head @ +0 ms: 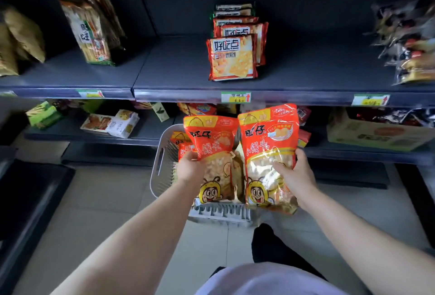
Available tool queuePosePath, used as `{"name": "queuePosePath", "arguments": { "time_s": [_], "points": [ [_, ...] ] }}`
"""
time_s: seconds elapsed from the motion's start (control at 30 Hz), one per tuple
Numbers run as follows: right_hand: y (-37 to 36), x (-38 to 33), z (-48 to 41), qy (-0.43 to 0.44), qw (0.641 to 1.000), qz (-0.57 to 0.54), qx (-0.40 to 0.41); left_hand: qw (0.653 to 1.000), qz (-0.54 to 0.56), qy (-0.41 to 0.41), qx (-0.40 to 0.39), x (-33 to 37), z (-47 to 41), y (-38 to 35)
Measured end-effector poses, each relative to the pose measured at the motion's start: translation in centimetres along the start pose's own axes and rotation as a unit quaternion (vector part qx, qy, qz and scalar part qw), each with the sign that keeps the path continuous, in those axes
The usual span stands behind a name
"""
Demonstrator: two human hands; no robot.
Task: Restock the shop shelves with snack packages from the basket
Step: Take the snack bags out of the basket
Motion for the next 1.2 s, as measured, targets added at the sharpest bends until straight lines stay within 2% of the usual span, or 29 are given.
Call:
{"name": "queuePosePath", "arguments": {
  "time_s": [0.23, 0.43, 0.67, 0.97, 1.2],
  "points": [
    [0.9, -0.4, 6.9, 0.054, 0.995, -0.045, 0.065, 0.996, 0.016, -0.089, -0.022, 2.8, 4.8, 1.8],
    [5.2, -3.6, 12.9, 0.124, 0.976, -0.089, 0.157, 0.98, 0.029, -0.179, -0.081, 9.5, 10.3, -1.0],
    [13.0, -10.2, 18.9, 0.249, 0.92, -0.154, 0.262, 0.937, 0.047, -0.303, -0.17, 20.8, 18.4, -6.2],
    [23.7, -16.3, 23.0, 0.351, 0.845, -0.184, 0.361, 0.885, 0.075, -0.392, -0.24, 32.5, 26.7, -13.0],
    [32.1, -22.2, 20.8, 0.405, 0.799, -0.2, 0.398, 0.864, 0.088, -0.435, -0.237, 42.0, 30.2, -20.0]
  ]
}}
Point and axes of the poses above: each hand's wrist, its own z-axis away from the middle knuckle, its own y-axis out of the back of the hand, x = y × z, the point moved 6 cm from there along -z, towards the middle knuckle, and after that the axes turned 10 degrees about -x, right-handed, at the moved point
